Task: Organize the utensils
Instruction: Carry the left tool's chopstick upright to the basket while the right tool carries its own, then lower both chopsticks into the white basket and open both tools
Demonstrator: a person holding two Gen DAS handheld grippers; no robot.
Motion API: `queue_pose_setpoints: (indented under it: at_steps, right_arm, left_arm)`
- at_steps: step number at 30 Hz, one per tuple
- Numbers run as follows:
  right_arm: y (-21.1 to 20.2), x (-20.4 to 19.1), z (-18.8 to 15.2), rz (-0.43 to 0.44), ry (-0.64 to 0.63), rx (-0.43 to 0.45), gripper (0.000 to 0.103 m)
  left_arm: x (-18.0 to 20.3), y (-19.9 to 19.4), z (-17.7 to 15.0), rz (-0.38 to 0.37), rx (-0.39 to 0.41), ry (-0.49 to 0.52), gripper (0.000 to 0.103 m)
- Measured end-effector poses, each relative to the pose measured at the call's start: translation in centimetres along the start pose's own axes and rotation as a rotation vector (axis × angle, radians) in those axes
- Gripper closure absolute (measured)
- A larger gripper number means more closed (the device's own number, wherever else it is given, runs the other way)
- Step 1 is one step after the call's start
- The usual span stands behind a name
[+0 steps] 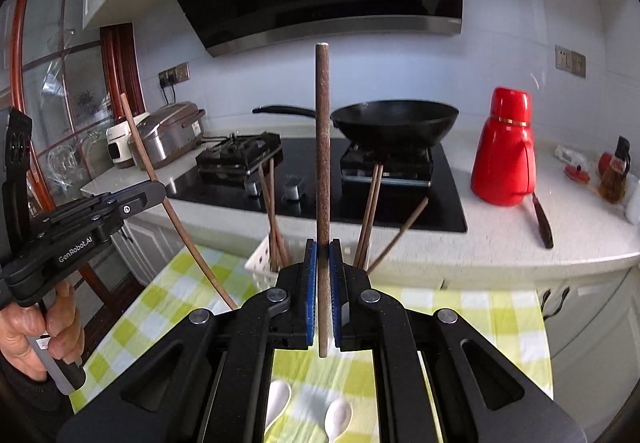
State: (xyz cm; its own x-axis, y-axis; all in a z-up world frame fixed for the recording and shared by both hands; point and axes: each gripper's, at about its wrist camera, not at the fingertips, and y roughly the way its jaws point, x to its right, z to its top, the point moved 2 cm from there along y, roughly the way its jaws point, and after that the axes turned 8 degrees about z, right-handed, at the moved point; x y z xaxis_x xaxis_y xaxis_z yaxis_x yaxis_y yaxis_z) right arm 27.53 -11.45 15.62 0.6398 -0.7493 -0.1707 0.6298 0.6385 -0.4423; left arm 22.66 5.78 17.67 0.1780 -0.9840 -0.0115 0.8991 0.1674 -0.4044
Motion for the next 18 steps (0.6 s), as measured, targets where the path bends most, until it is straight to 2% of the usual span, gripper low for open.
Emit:
queue_pose_setpoints:
  at_steps: [3,8,13,18]
  right_arm:
    - [0.8,0.1,1.7,-0.002,-0.013,0.013,0.096]
    - [3.2,0.5,3.4,-0.005,-0.025,0.003,0.096]
    - [5.6,1.0,3.9,-0.002,-0.016,-0.011,0.096]
    - [7.8,1.3,3.5,-0.004,-0.005,-0.036,0.096]
  left_arm:
    - [0.7,0.7,2.1,-0.013,0.023,0.005,0.097]
    - [1.4,3.2,4.0,-0.032,0.012,-0.016,0.097]
    - [1.5,5.9,4.5,-0.03,-0.009,-0.025,0.097]
    - [1.4,8.6,3.7,-0.023,-0.041,-0.033,0.097]
